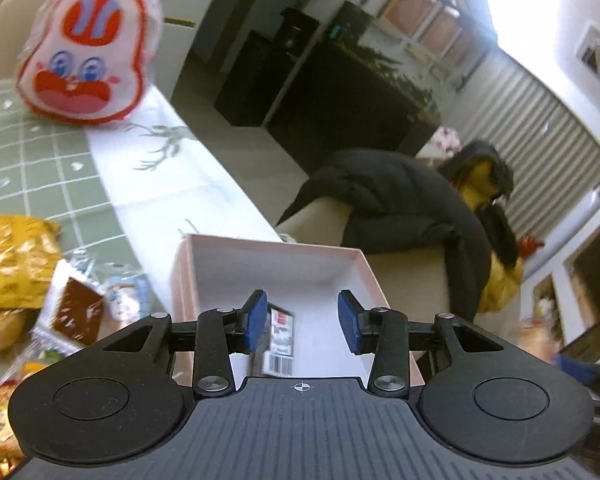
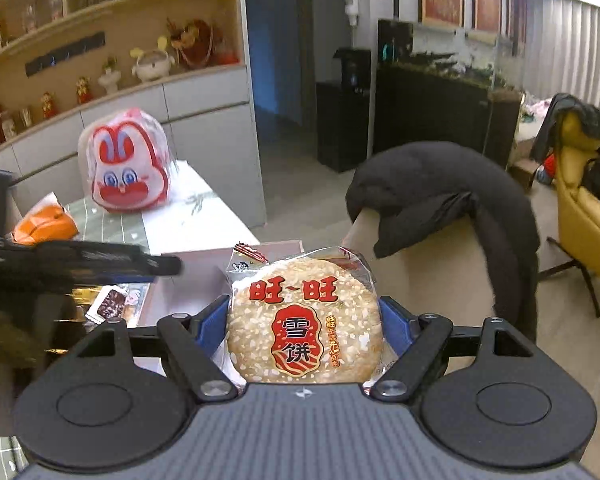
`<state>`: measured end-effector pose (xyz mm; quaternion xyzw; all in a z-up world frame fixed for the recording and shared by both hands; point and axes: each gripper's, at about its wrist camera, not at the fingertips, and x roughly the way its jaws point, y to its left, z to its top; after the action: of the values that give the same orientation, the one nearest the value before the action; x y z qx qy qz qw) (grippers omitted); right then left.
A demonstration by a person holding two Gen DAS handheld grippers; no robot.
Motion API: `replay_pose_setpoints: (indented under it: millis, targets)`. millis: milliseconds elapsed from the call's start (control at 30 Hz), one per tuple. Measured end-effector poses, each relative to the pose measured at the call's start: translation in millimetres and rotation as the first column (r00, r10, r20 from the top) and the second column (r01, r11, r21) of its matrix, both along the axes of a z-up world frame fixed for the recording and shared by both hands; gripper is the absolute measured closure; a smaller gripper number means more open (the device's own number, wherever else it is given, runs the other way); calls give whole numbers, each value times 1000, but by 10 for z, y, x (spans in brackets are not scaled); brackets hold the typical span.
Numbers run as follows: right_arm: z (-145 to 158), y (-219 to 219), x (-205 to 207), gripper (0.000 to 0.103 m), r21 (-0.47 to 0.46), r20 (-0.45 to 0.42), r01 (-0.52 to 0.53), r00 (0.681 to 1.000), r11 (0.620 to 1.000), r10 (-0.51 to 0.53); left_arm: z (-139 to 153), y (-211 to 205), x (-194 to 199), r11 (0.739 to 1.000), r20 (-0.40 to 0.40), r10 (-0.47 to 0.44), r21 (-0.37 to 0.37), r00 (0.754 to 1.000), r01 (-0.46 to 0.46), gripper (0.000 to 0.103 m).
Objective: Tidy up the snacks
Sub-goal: 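Carry both snacks over the pink box and open both tools to drop them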
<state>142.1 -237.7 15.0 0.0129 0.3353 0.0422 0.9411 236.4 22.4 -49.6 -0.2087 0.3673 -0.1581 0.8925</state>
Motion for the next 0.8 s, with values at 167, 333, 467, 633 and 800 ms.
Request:
replay_pose_setpoints:
  millis: [167, 333, 467, 633, 800]
  targets:
    - [-363, 202, 470, 25, 27, -106, -5, 994, 1000, 8, -87, 462, -348, 995, -17, 101, -20, 995, -101, 60]
    - [-629, 309, 932, 23, 200, -131, -55, 988, 978, 82, -197, 961, -722, 973, -40, 232, -9, 972, -232, 60]
    - [-755, 502, 1168, 23, 132, -166, -34, 984, 991, 56, -319, 1376, -853, 932, -81, 362, 39, 929, -360, 60]
    - [-762, 756, 1208, 23, 93, -144, -78, 985, 993, 91, -501, 1676, -980, 907, -155, 421, 66, 894, -415, 60]
    - [-767, 1357, 1074, 23, 110, -155, -280, 943, 954, 295, -576, 1642, -1130, 929, -166, 368, 95, 915, -357, 60]
